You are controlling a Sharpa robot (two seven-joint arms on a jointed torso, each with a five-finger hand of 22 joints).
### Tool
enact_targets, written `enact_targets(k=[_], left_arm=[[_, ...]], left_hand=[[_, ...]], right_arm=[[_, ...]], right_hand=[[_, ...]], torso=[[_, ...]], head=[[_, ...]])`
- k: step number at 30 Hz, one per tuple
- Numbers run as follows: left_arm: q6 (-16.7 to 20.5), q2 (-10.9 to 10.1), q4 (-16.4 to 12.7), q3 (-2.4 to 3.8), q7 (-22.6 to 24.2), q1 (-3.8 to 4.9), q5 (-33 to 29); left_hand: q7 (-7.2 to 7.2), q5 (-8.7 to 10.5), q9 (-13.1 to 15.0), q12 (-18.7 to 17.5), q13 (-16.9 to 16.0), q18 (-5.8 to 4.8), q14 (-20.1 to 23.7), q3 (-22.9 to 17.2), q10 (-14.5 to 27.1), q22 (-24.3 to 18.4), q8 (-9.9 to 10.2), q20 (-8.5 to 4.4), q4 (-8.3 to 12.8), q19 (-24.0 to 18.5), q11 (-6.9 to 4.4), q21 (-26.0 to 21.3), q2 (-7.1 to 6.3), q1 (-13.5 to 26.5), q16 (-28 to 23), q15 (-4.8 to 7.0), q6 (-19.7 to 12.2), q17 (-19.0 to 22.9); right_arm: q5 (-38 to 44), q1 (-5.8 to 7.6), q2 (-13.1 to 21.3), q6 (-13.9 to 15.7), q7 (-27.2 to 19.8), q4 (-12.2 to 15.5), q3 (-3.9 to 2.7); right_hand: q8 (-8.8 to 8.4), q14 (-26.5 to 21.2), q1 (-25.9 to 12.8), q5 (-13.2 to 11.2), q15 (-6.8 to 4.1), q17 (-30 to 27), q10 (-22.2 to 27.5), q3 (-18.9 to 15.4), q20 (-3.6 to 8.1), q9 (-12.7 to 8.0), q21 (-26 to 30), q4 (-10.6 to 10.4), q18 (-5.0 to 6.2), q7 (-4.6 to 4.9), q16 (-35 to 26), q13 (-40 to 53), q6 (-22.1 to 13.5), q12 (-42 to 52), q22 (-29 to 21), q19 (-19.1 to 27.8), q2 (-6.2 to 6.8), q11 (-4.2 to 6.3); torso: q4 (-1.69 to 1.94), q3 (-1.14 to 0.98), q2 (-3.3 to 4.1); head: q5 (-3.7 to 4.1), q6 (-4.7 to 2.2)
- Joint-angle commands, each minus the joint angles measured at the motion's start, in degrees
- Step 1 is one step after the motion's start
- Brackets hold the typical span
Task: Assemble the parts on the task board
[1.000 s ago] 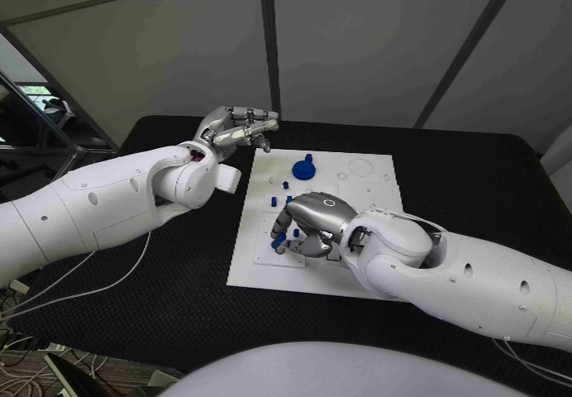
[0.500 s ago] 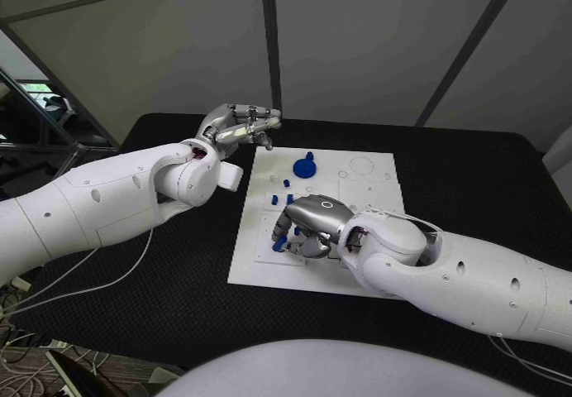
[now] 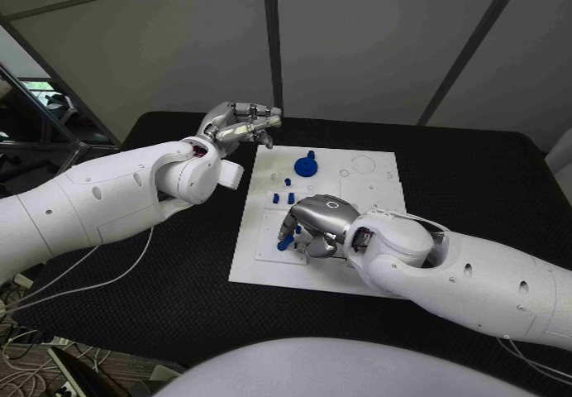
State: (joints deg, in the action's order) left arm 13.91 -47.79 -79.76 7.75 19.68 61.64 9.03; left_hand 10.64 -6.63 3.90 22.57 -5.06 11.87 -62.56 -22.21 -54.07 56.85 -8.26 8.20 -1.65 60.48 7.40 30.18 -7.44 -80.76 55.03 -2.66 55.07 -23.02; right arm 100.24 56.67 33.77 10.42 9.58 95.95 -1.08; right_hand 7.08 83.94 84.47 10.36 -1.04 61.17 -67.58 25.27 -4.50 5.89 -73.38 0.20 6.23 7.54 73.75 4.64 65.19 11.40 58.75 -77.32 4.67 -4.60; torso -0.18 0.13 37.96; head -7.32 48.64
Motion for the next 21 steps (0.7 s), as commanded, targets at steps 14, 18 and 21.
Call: enact_targets(k=[14, 18, 21], left_arm=[[-0.8, 0.0, 0.1, 0.04, 0.0, 0.1, -0.1], [-0.8, 0.0, 0.0, 0.04, 0.0, 0.1, -0.1], [-0.8, 0.0, 0.0, 0.04, 0.0, 0.1, -0.1]], left_hand=[[0.43, -0.2, -0.1, 0.0, 0.1, -1.43, 0.3, 0.3, 0.5, -0.1, 0.2, 0.05, 0.0, 0.0, 0.01, -0.3, 0.4, 0.1, -0.3, -0.07, -0.1, 0.1], [0.43, -0.2, -0.1, 0.0, 0.1, -1.43, 0.3, 0.3, 0.5, -0.1, 0.2, 0.05, 0.0, 0.0, 0.01, -0.3, 0.4, 0.1, -0.3, -0.07, -0.1, 0.1], [0.44, -0.2, -0.1, 0.0, 0.1, -1.43, 0.3, 0.3, 0.5, -0.1, 0.2, 0.06, -0.1, 0.0, 0.02, -0.3, 0.42, 0.1, -0.4, -0.08, -0.1, 0.1]], right_arm=[[2.9, 0.03, -0.5, -2.7, 2.3, 0.5, -0.01], [3.3, 0.05, -1.4, -3.7, 2.9, 0.0, -0.01], [3.9, 0.05, -2.0, -4.5, 3.4, -0.2, 0.0]], right_hand=[[0.29, 1.4, -0.5, 0.2, -0.24, -0.2, -1.4, 0.2, -0.05, 0.2, -0.2, 0.1, -0.42, 0.21, 0.2, 0.1, 0.2, 0.0, -0.1, -0.2, -0.07, 1.03], [0.22, 1.4, -0.9, 0.1, -0.2, -0.3, -1.3, 0.1, -0.07, 0.2, -0.1, 0.0, -0.4, 0.23, 0.2, 0.1, 0.1, -0.2, -0.2, -0.2, 0.03, 0.99], [0.19, 1.4, -1.0, 0.1, -0.19, -0.3, -1.3, 0.1, -0.09, 0.2, -0.1, 0.0, -0.4, 0.23, 0.2, 0.2, 0.1, -0.3, -0.2, -0.1, 0.09, 0.98]], torso=[[-0.01, 0.11, 0.04], [0.02, 0.16, 0.05], [0.0, 0.09, 0.03]], head=[[0.17, -0.22], [0.22, -0.32], [0.26, -0.28]])
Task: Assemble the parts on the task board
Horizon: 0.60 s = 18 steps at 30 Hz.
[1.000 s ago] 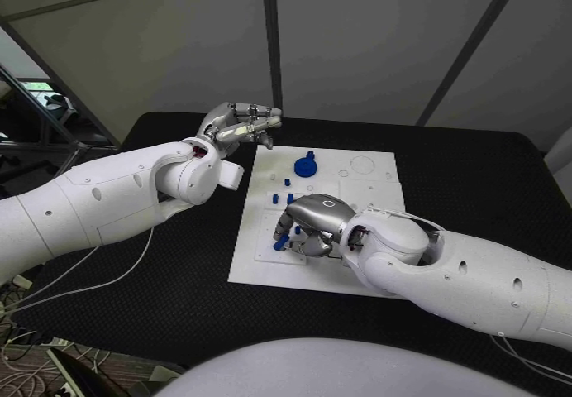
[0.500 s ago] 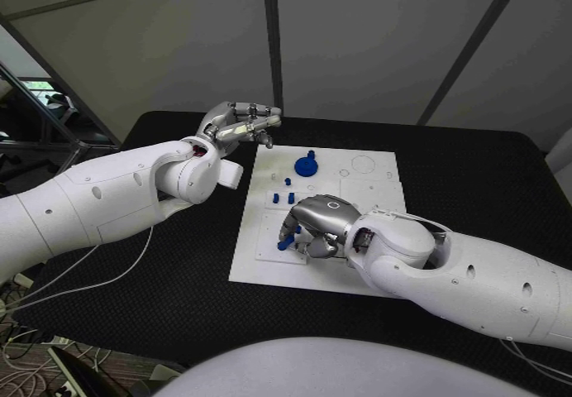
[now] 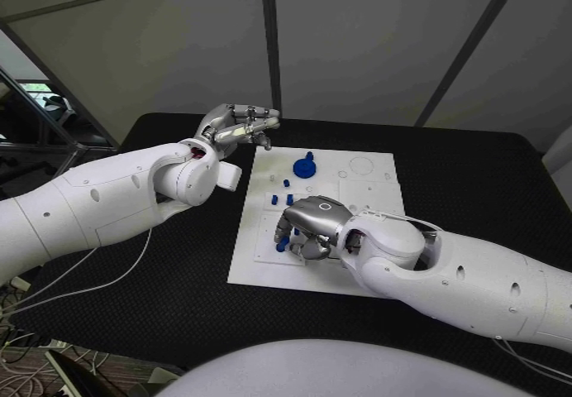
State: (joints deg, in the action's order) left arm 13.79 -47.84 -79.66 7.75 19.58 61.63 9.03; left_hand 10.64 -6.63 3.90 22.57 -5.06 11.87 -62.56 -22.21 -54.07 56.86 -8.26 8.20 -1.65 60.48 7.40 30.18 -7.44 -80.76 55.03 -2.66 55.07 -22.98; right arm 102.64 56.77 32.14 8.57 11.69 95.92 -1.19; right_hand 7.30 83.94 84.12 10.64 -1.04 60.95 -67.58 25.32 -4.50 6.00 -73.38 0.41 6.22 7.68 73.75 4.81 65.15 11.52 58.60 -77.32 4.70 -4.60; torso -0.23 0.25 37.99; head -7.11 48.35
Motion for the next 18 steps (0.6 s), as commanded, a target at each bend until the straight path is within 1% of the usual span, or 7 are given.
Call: enact_targets(k=[1, 5, 10, 13, 15, 18], left_arm=[[-0.7, 0.0, -0.1, 0.04, 0.0, 0.11, -0.1], [-0.7, 0.0, -0.1, 0.04, 0.0, 0.11, -0.1], [-0.7, 0.0, 0.0, 0.04, 0.0, 0.11, -0.1], [-0.7, 0.0, 0.0, 0.04, 0.0, 0.11, -0.1], [-0.7, 0.0, 0.0, 0.04, 0.0, 0.11, -0.1], [-0.7, 0.0, 0.0, 0.04, 0.0, 0.11, -0.1]], left_hand=[[0.46, -0.2, -0.1, 0.0, 0.1, -1.43, 0.3, 0.4, 0.5, -0.1, 0.2, 0.07, -0.1, 0.0, 0.03, -0.4, 0.44, 0.1, -0.4, -0.09, -0.1, 0.1], [0.46, -0.2, -0.1, 0.0, 0.1, -1.43, 0.3, 0.4, 0.5, -0.1, 0.2, 0.07, -0.1, 0.0, 0.03, -0.4, 0.44, 0.1, -0.4, -0.09, -0.1, 0.1], [0.46, -0.2, -0.1, 0.0, 0.1, -1.43, 0.3, 0.4, 0.6, -0.1, 0.2, 0.08, -0.1, 0.0, 0.03, -0.4, 0.49, 0.1, -0.4, -0.1, -0.1, 0.1], [0.46, -0.2, -0.1, 0.0, 0.1, -1.43, 0.3, 0.4, 0.6, -0.1, 0.2, 0.08, -0.1, 0.0, 0.03, -0.4, 0.49, 0.1, -0.4, -0.1, -0.1, 0.1], [0.46, -0.2, -0.1, 0.0, 0.1, -1.43, 0.3, 0.4, 0.6, -0.1, 0.2, 0.08, -0.1, 0.0, 0.03, -0.4, 0.49, 0.1, -0.4, -0.1, -0.1, 0.1], [0.46, -0.2, -0.1, 0.0, 0.1, -1.43, 0.3, 0.4, 0.6, -0.1, 0.2, 0.08, -0.1, 0.0, 0.03, -0.4, 0.49, 0.1, -0.4, -0.1, -0.1, 0.1]], right_arm=[[1.7, -0.04, -0.5, -2.9, 1.5, -0.2, 0.11], [2.5, -0.04, -0.8, -3.5, 2.0, -0.2, 0.13], [3.2, -0.04, -1.0, -3.4, 2.1, 0.1, 0.16], [3.3, -0.04, -1.1, -3.0, 2.1, 0.1, 0.18], [3.4, -0.04, -1.1, -2.6, 2.1, 0.1, 0.2], [3.4, -0.04, -1.0, -1.9, 1.9, 0.1, 0.22]], right_hand=[[-0.03, 1.4, -0.7, -0.2, -0.19, -0.1, -1.3, 0.0, -0.09, 0.1, -0.1, -0.2, -0.4, 0.09, 0.2, 0.0, 0.1, -0.4, -0.1, -0.1, 0.07, 0.98], [-0.09, 1.4, -1.0, -0.3, -0.17, -0.1, -1.2, -0.1, -0.12, 0.1, -0.1, -0.2, -0.4, 0.1, 0.2, 0.0, 0.0, -0.6, -0.1, -0.1, 0.21, 0.96], [-0.38, 1.4, -1.4, -0.3, -0.08, -0.1, -0.9, -0.3, -0.18, 0.0, 0.0, -0.2, -0.38, 0.2, 0.2, 0.0, -0.4, -1.2, -0.1, 0.0, 0.46, 0.84], [-0.83, 1.4, -1.9, -0.2, 0.11, 0.1, -0.2, -0.3, -0.31, -0.2, 0.0, -0.3, -0.39, 0.42, 0.4, -0.1, -1.1, -1.9, -0.2, 0.1, 0.71, 0.57], [-1.71, 1.5, -2.5, -0.2, 0.49, 0.6, 0.9, -0.4, -0.54, -0.6, 0.1, -0.5, -0.38, 0.93, 0.7, -0.3, -2.6, -2.7, -0.4, 0.2, 1.18, 0.14], [-3.54, 1.1, -3.7, -0.1, 1.39, -0.6, 4.7, -0.4, -1.21, -1.4, 1.2, -0.8, -0.1, 1.6, 0.0, -1.0, -6.0, -4.7, -2.1, 1.1, 2.36, -0.92]], torso=[[0.03, -0.04, -0.03], [0.02, -0.01, -0.02], [0.06, -0.07, -0.04], [0.07, -0.08, -0.02], [0.05, -0.07, -0.03], [0.0, -0.08, -0.06]], head=[[-0.03, 0.13], [-0.08, 0.07], [-0.1, 0.16], [-0.12, 0.16], [-0.12, 0.17], [-0.12, 0.16]])
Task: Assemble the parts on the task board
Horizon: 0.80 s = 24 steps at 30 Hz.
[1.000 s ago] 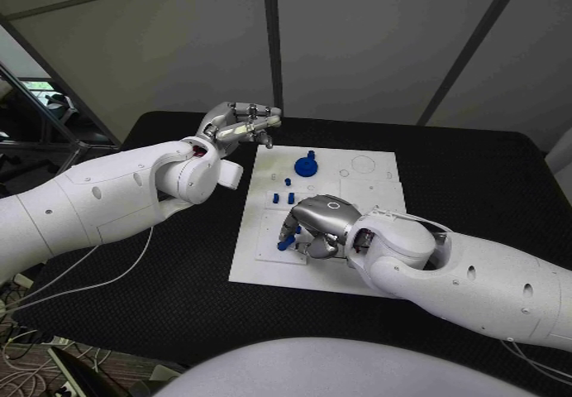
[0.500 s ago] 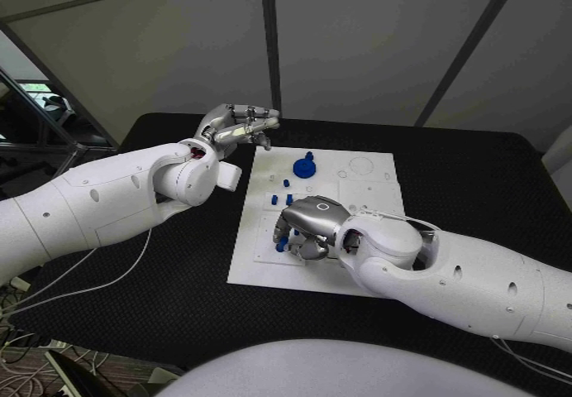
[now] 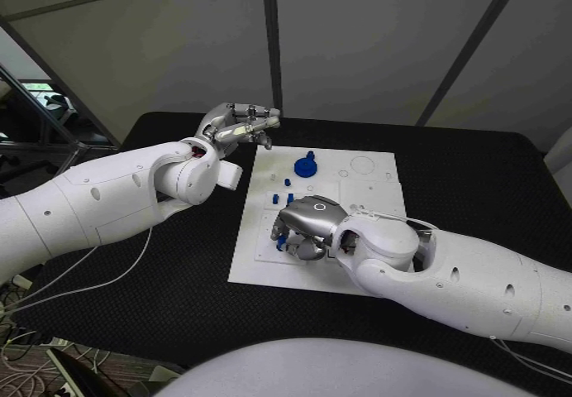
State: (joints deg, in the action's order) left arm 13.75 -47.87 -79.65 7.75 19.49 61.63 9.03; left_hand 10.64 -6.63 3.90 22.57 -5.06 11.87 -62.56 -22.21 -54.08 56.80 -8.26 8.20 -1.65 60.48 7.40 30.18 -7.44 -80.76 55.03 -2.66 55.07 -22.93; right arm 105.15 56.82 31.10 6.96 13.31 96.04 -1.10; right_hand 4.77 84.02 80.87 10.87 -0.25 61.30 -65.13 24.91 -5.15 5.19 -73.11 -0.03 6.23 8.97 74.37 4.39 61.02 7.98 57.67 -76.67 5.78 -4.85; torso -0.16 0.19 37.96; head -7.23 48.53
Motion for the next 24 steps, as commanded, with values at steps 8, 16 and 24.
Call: enact_targets(k=[8, 16, 24], left_arm=[[-0.6, 0.0, 0.0, 0.04, 0.1, 0.11, -0.1], [-0.7, -0.1, 0.0, 0.04, 0.1, 0.11, -0.1], [-0.6, -0.2, 0.0, 0.04, 0.1, 0.1, -0.1]], left_hand=[[0.46, -0.2, -0.1, 0.0, 0.1, -1.43, 0.3, 0.4, 0.6, -0.1, 0.2, 0.08, -0.1, 0.0, 0.03, -0.4, 0.49, 0.1, -0.4, -0.1, -0.1, 0.1], [0.46, -0.21, -0.1, 0.1, 0.1, -1.43, 0.3, 0.4, 0.6, -0.1, 0.2, 0.09, -0.1, 0.0, 0.04, -0.4, 0.54, 0.2, -0.4, -0.11, -0.2, 0.1], [0.46, -0.21, -0.1, 0.1, 0.1, -1.43, 0.3, 0.4, 0.6, -0.1, 0.2, 0.09, -0.1, 0.0, 0.04, -0.4, 0.55, 0.2, -0.4, -0.11, -0.2, 0.1]], right_arm=[[0.9, -0.1, 0.2, 4.3, -0.6, 0.1, 0.15], [0.9, -0.12, 2.1, 11.7, -2.0, 1.4, 0.15], [-6.3, -0.08, 9.4, 18.5, -3.5, 6.2, -0.33]], right_hand=[[-1.19, -2.6, -1.9, -0.3, 2.01, -8.9, 12.9, -4.8, -2.15, -1.5, 8.2, -0.8, 1.87, -2.22, -5.5, -0.5, -15.4, -2.8, -12.5, 5.7, 3.5, -2.35], [-1.22, -6.9, 0.5, 0.1, 2.46, -18.4, 17.2, -13.6, -2.66, -1.4, 15.0, -3.8, 3.23, -2.44, -10.3, 0.1, -19.6, 2.4, -21.7, 8.9, 2.9, -2.71], [1.6, -3.1, 1.2, 1.8, 1.14, -11.8, 8.6, -14.6, -1.47, -0.1, 9.7, -6.4, 1.83, 0.79, -4.9, 1.7, -9.9, 10.9, -13.6, 3.8, 0.81, -0.98]], torso=[[0.0, -0.03, -0.03], [-0.06, -0.03, -0.04], [-0.18, 0.0, -0.21]], head=[[0.13, -0.12], [0.15, -0.14], [0.86, -0.76]])
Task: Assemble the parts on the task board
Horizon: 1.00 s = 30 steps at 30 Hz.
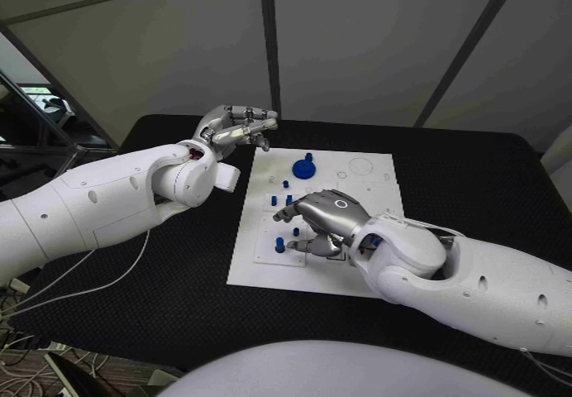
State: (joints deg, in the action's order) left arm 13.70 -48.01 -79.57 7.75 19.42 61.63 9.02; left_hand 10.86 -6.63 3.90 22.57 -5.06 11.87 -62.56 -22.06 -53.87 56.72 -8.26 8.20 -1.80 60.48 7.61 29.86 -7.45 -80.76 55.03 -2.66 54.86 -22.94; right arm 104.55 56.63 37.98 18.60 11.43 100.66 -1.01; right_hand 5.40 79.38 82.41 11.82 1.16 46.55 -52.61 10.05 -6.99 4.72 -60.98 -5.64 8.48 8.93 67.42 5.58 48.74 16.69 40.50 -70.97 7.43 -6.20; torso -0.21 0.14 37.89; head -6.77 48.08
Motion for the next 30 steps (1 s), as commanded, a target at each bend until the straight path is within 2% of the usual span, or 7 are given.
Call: enact_targets(k=[1, 5, 11, 14, 16, 21, 30], left_arm=[[-0.6, -0.2, -0.1, 0.04, 0.2, 0.1, -0.1], [-0.6, -0.4, -0.3, 0.03, 0.2, 0.1, -0.1], [-0.6, -0.7, -0.4, 0.01, 0.2, 0.09, -0.1], [-0.3, -0.8, -0.5, -0.02, 0.5, 0.08, -0.1], [-0.1, -0.8, -0.5, -0.03, 1.0, 0.07, -0.1], [-0.3, -1.0, -0.5, -0.04, 1.0, 0.04, -0.1], [-0.8, -0.9, -0.5, -0.06, 0.9, -0.02, -0.1]], left_hand=[[0.24, -0.21, -0.1, 0.1, 0.1, -1.43, 0.3, 0.3, 0.4, 0.0, 0.2, 0.09, 0.0, 0.0, -0.17, -0.1, 0.55, 0.2, -0.4, -0.11, 0.1, 0.1], [0.25, -0.21, -0.1, 0.1, 0.1, -1.43, 0.3, 0.3, 0.4, -0.1, 0.2, 0.1, 0.0, 0.0, -0.16, -0.1, 0.58, 0.2, -0.4, -0.12, 0.0, 0.1], [0.25, -0.21, -0.1, 0.1, 0.1, -1.43, 0.3, 0.3, 0.4, -0.1, 0.2, 0.1, 0.0, 0.0, -0.16, -0.1, 0.58, 0.2, -0.4, -0.12, 0.0, 0.1], [0.25, -0.21, -0.1, 0.1, 0.1, -1.43, 0.3, 0.3, 0.4, -0.1, 0.2, 0.1, 0.0, 0.0, -0.16, -0.1, 0.58, 0.2, -0.4, -0.12, 0.0, 0.1], [0.22, -0.21, -0.1, 0.1, 0.1, -1.43, 0.3, 0.3, 0.4, -0.1, 0.2, 0.11, 0.0, 0.0, -0.18, -0.2, 0.66, 0.2, -0.4, -0.12, 0.1, 0.1], [0.19, -0.22, 0.0, 0.2, 0.1, -1.42, 0.3, 0.3, 0.3, -0.1, 0.2, 0.11, 0.0, 0.0, -0.21, -0.2, 0.71, 0.2, -0.4, -0.11, 0.1, 0.1], [0.18, -0.22, 0.0, 0.2, 0.1, -1.42, 0.3, 0.3, 0.3, -0.1, 0.2, 0.11, 0.0, 0.1, -0.21, -0.2, 0.71, 0.2, -0.4, -0.11, 0.1, 0.1]], right_arm=[[-7.8, 0.14, 3.9, 6.8, -1.3, 2.1, -1.01], [-17.7, 0.57, 10.3, 5.1, 1.4, 4.0, -2.38], [-22.6, 0.81, 17.9, 0.1, 6.5, 6.1, -2.92], [-21.8, 0.83, 21.1, -2.2, 9.1, 6.9, -3.01], [-21.2, 0.81, 23.2, -3.0, 10.8, 7.4, -3.03], [-20.0, 0.74, 25.4, -3.1, 13.0, 8.2, -3.03], [-19.1, -0.37, 25.6, -4.1, 17.3, 8.6, -2.96]], right_hand=[[1.52, 2.2, -0.9, 1.1, -0.33, 4.4, -6.1, 0.3, 0.47, 0.6, -3.4, -1.3, -0.68, 0.94, 3.0, 0.7, 3.6, 3.1, 5.1, -2.6, -1.13, 0.51], [3.53, 5.0, -3.5, 1.4, -1.89, 12.5, -15.5, -0.3, 1.35, 1.2, -8.4, -3.8, -1.91, -0.36, 7.6, 2.5, 7.8, 6.8, 12.8, -6.2, -0.85, 2.52], [6.31, 6.5, -9.3, 9.2, -4.01, 17.8, -21.7, -5.3, 3.63, 2.5, -12.6, -7.8, -3.06, -2.81, 10.4, 10.4, 10.9, 16.3, 19.1, -9.0, 1.01, 4.83], [8.89, 7.3, -10.6, 11.1, -4.28, 22.2, -22.1, -8.7, 4.46, 4.5, -14.4, -10.3, -3.44, -3.79, 12.8, 29.2, 10.5, 32.5, 22.0, -10.0, 0.68, 5.42], [12.61, 7.5, -10.9, 11.4, -4.66, 25.0, -19.7, -11.5, 4.18, 7.6, -15.5, -10.9, -3.91, -4.03, 14.2, 40.9, 8.9, 41.9, 23.8, -10.2, -2.02, 5.48], [15.33, 7.7, -11.8, 11.4, -4.59, 26.8, -19.6, -14.5, 4.28, 10.0, -16.2, -11.0, -3.94, -3.7, 15.0, 46.9, 7.1, 45.8, 25.0, -10.4, -2.43, 5.5], [17.18, 7.8, -13.9, 10.9, -4.54, 27.7, -19.6, -17.5, 4.23, 12.0, -16.7, -11.1, -4.08, -3.63, 15.3, 49.5, 5.2, 46.9, 25.9, -10.6, -2.53, 5.43]], torso=[[-0.11, 0.09, -0.16], [-0.25, 0.25, -0.35], [-0.85, 0.17, -0.66], [-1.15, 0.15, -0.83], [-1.29, 0.19, -0.9], [-1.4, 0.03, -0.86], [-1.1, 0.26, -0.78]], head=[[0.86, -0.58], [2.59, -1.26], [4.63, -1.85], [6.03, -1.78], [7.09, -2.02], [7.95, -2.3], [8.62, -2.12]])
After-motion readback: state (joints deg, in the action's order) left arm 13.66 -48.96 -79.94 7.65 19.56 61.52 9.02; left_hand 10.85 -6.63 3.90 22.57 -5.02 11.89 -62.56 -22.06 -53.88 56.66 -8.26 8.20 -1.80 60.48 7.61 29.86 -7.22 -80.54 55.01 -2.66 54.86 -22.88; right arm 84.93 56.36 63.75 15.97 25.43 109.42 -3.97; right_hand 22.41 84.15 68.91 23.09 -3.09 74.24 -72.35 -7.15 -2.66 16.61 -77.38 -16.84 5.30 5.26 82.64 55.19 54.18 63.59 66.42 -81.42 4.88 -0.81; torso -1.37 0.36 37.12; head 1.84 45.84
